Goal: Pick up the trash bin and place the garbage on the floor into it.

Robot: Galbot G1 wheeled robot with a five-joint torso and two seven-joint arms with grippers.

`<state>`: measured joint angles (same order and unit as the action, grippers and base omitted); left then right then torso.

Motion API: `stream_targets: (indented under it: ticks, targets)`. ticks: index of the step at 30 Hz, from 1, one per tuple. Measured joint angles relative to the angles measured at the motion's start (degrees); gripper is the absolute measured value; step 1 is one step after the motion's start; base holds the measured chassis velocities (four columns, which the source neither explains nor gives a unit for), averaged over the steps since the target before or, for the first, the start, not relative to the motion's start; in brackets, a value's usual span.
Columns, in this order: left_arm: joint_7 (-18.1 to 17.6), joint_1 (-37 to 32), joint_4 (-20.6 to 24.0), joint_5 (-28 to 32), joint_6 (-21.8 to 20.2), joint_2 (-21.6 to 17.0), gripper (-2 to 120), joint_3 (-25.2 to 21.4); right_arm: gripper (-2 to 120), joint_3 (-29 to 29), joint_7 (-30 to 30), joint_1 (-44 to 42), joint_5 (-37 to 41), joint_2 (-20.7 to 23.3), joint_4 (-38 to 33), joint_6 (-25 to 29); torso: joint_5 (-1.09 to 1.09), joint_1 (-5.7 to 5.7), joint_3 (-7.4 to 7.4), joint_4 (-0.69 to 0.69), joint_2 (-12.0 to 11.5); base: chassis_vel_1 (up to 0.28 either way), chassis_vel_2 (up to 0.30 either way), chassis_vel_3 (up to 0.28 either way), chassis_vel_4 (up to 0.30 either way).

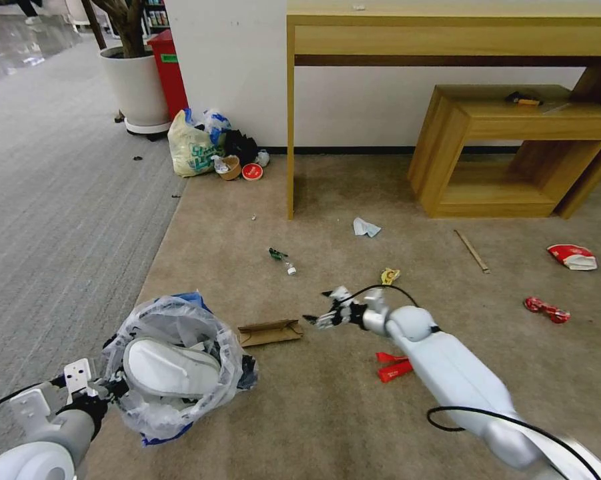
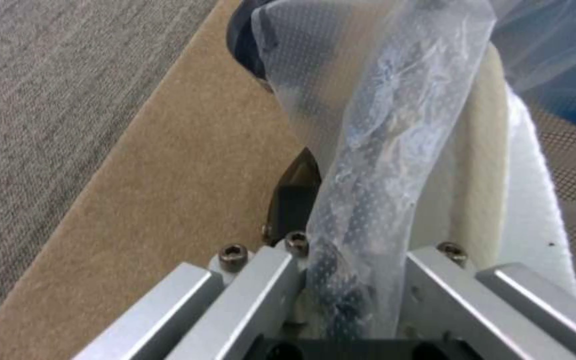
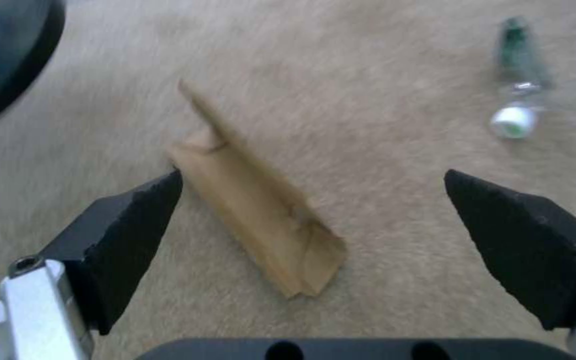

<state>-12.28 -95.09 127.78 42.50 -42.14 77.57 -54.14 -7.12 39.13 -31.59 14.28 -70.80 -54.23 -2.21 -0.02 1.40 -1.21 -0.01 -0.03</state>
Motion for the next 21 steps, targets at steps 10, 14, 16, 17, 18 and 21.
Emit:
stream_targets:
  ticks: [10,14,16,17,18,21]
  targets:
    - [0.57,1.19,-0.07,-0.02,0.0,-1.05,0,0.12,100,-7.8,2.18,6.62,-3.92,-4.61,10.24,-1.18,-0.01,0.0,0.0,-0.01,0.0,0.0,0.0,0.0,0.0]
    - [0.94,1.71,-0.19,0.0,0.0,-1.31,0,0.21,100,-9.0,1.57,7.33,-4.72,-5.84,12.45,-1.88,0.01,0.0,0.0,-0.02,0.0,0.0,0.0,0.0,0.0]
    - [1.11,1.82,-0.24,0.01,0.0,-1.49,0,0.3,100,-8.99,0.72,7.93,-5.74,-7.24,15.24,-1.67,0.01,0.0,0.0,-0.01,0.0,0.0,0.0,0.0,0.0]
    - [1.2,1.81,-0.21,0.02,0.0,-1.53,0,0.35,100,-8.62,0.34,8.3,-6.41,-8.05,16.68,-1.48,0.01,0.0,0.0,-0.01,-0.01,0.0,0.0,0.0,0.0]
    - [1.2,1.81,-0.21,0.02,0.0,-1.53,0,0.35,100,-8.62,0.34,8.3,-6.41,-8.05,16.68,-1.48,0.01,0.0,0.0,-0.01,-0.01,0.0,0.0,0.0,0.0]
    - [1.51,1.56,0.14,0.01,0.0,-1.56,0,0.43,100,-7.31,-0.66,9.61,-7.61,-10.09,20.75,-1.05,0.0,0.0,0.0,-0.01,0.0,0.0,0.0,0.0,0.0]
